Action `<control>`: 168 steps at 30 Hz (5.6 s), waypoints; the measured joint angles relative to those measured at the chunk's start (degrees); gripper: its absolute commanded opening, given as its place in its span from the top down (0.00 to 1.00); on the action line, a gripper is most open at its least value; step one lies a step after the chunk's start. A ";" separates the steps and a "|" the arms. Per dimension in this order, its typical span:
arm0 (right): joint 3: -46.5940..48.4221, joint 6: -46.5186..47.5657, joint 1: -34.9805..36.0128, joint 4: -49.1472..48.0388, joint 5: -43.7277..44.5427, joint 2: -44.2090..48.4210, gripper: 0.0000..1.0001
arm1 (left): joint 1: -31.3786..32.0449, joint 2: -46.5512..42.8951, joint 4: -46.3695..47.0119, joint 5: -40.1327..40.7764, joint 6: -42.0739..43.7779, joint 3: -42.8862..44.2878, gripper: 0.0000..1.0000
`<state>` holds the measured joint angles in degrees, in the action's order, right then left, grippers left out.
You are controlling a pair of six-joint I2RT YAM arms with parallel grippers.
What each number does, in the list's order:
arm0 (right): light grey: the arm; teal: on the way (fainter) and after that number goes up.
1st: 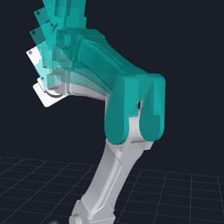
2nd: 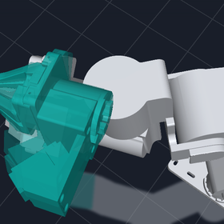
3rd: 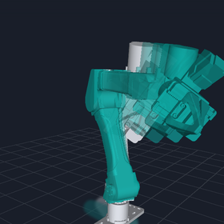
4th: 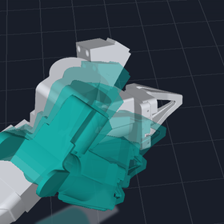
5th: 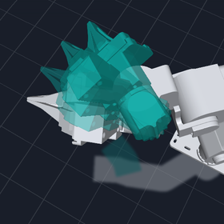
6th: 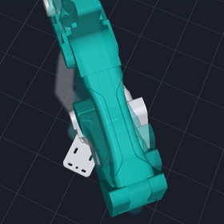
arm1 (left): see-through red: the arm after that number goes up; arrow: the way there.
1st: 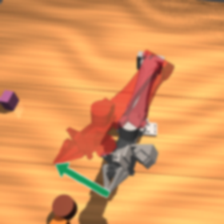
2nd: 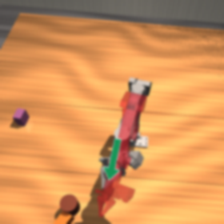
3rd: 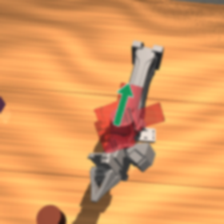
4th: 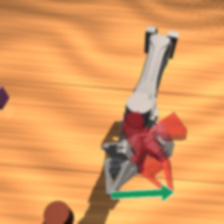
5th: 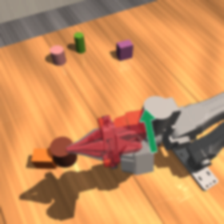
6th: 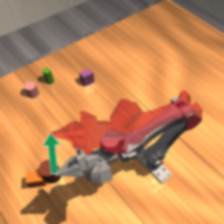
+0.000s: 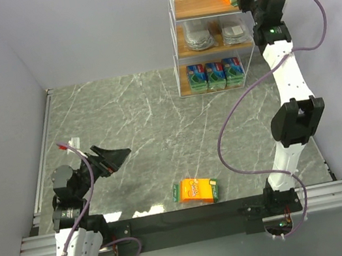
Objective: Place and organize the cleaning sponges onto the shelf
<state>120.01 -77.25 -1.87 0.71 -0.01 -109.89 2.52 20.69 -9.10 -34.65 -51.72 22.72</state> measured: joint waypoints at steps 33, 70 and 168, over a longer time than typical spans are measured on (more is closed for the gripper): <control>-19.30 -0.17 0.63 -8.63 -4.17 12.35 0.55 | 0.00 -1.09 -1.49 0.02 -0.04 0.00 0.01; -85.68 39.01 14.64 35.63 -19.32 69.05 0.43 | 17.59 29.40 -2.16 0.63 4.81 10.51 0.07; -93.74 26.73 13.55 24.72 -4.79 65.24 1.00 | 38.88 85.77 -1.40 44.44 1.90 61.72 0.99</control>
<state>26.26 -50.52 11.68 25.43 -4.80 -44.64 41.41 106.45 -10.50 9.78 -49.82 84.44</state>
